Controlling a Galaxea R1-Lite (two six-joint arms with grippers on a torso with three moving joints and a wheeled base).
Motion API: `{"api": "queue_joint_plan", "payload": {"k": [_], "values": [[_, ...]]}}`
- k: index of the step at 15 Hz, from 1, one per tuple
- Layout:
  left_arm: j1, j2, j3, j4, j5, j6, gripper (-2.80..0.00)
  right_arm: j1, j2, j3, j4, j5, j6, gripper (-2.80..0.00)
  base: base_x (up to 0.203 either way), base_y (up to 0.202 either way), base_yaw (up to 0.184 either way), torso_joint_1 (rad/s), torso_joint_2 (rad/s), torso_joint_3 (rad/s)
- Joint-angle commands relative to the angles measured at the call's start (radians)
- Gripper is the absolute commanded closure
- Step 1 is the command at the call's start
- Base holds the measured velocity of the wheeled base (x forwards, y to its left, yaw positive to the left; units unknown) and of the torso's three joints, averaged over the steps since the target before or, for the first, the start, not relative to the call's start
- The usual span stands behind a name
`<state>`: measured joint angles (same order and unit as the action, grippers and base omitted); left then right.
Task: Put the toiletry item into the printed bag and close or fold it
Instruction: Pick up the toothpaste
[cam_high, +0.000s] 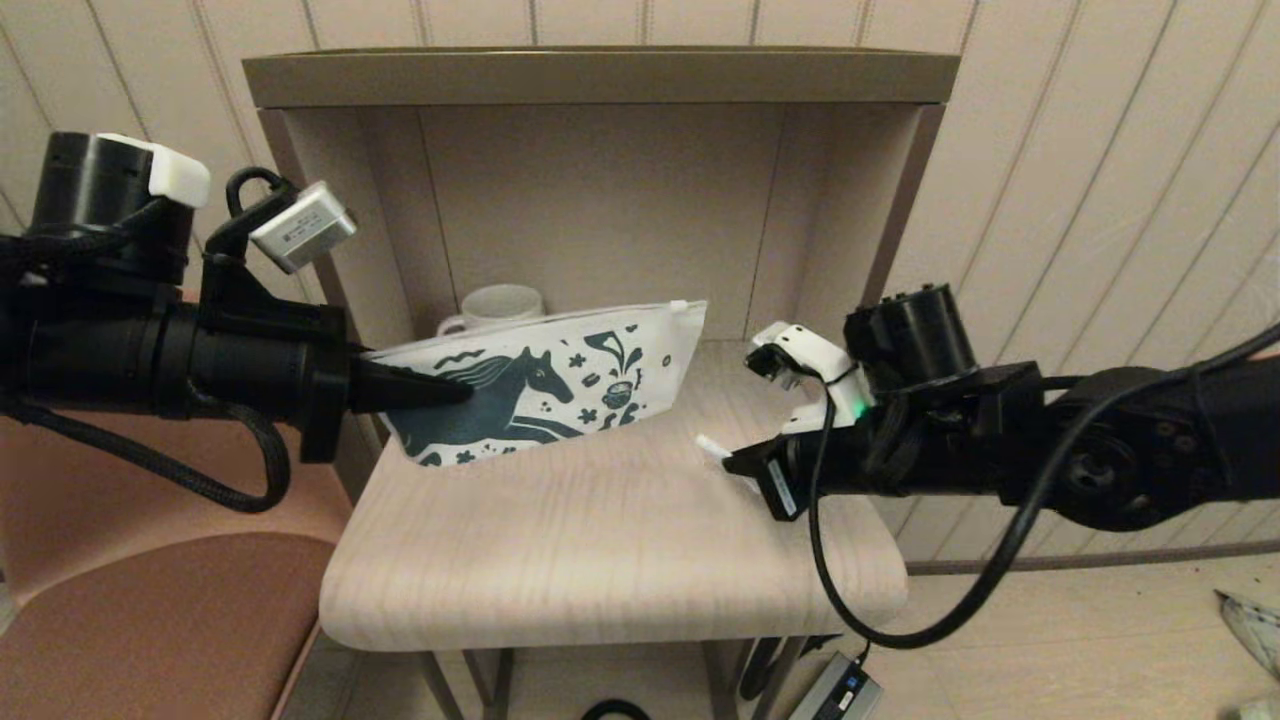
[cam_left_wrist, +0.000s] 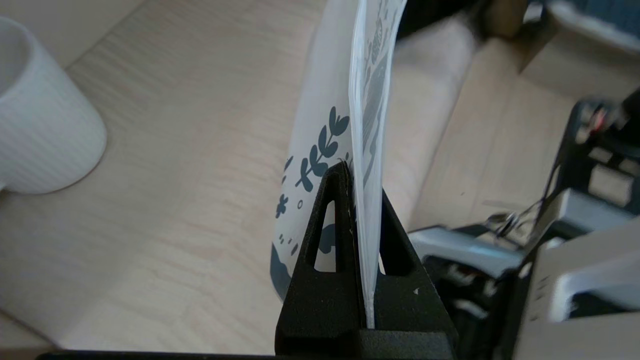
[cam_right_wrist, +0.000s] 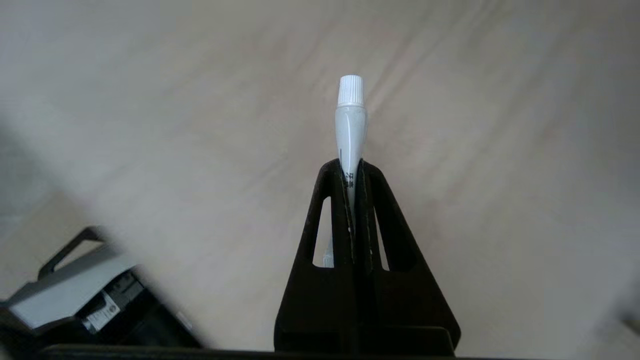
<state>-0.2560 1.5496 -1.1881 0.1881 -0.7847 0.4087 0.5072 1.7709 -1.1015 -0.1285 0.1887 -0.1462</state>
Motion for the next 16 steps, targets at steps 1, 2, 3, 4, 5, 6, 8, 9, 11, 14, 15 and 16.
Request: {"api": "queue_joint_plan", "payload": {"k": [1,2,3,4,5,6,8,9,11,14,15,16], "values": [[-0.013,0.006,0.088,-0.063,-0.017,0.055,0.00,-0.018,-0.148,-0.005,0.050,0.002,0.000,0.00,0.000,0.000,0.000,0.000,0.00,0.000],[-0.017,0.003,0.128,-0.123,-0.051,0.108,0.00,-0.029,-0.200,-0.027,0.109,0.002,0.001,0.00,0.000,0.000,0.000,0.000,0.00,0.000],[-0.020,-0.001,0.148,-0.173,-0.074,0.151,0.00,-0.035,-0.240,-0.064,0.174,0.004,0.004,0.00,0.000,0.000,0.000,0.000,0.00,0.000],[-0.046,-0.001,0.147,-0.187,-0.070,0.163,0.00,-0.038,-0.271,-0.129,0.247,0.006,0.014,0.00,0.000,0.000,0.000,0.000,0.00,0.000],[-0.079,0.002,0.140,-0.192,-0.023,0.168,0.00,-0.035,-0.286,-0.199,0.320,0.008,0.039,0.00,0.000,0.000,0.000,0.000,0.00,0.000],[-0.115,0.008,0.135,-0.196,0.035,0.172,0.00,-0.030,-0.291,-0.268,0.387,0.009,0.075,0.00,0.000,0.000,0.000,0.000,0.00,0.000],[-0.185,0.030,0.137,-0.205,0.165,0.213,0.00,0.005,-0.283,-0.406,0.529,0.014,0.153,0.00,0.000,0.000,0.000,0.000,0.00,0.000],[-0.215,0.043,0.140,-0.207,0.228,0.242,0.00,0.024,-0.266,-0.474,0.606,0.016,0.187,0.00,0.000,0.000,0.000,0.000,0.00,0.000],[-0.263,0.057,0.134,-0.208,0.313,0.275,0.00,0.053,-0.213,-0.615,0.765,0.028,0.243,0.00,0.000,0.000,0.000,0.000,0.00,0.000],[-0.298,0.072,0.140,-0.256,0.376,0.294,0.00,0.074,-0.100,-0.798,1.034,0.142,0.299,0.00,0.000,0.000,0.000,0.000,0.00,0.000],[-0.302,0.082,0.153,-0.308,0.395,0.293,0.00,0.084,-0.078,-0.798,1.097,0.168,0.305,0.00,0.000,0.000,0.000,0.000,0.00,0.000],[-0.304,0.094,0.171,-0.359,0.404,0.294,0.00,0.106,-0.056,-0.797,1.141,0.180,0.304,0.00,0.000,0.000,0.000,0.000,0.00,0.000]]}}
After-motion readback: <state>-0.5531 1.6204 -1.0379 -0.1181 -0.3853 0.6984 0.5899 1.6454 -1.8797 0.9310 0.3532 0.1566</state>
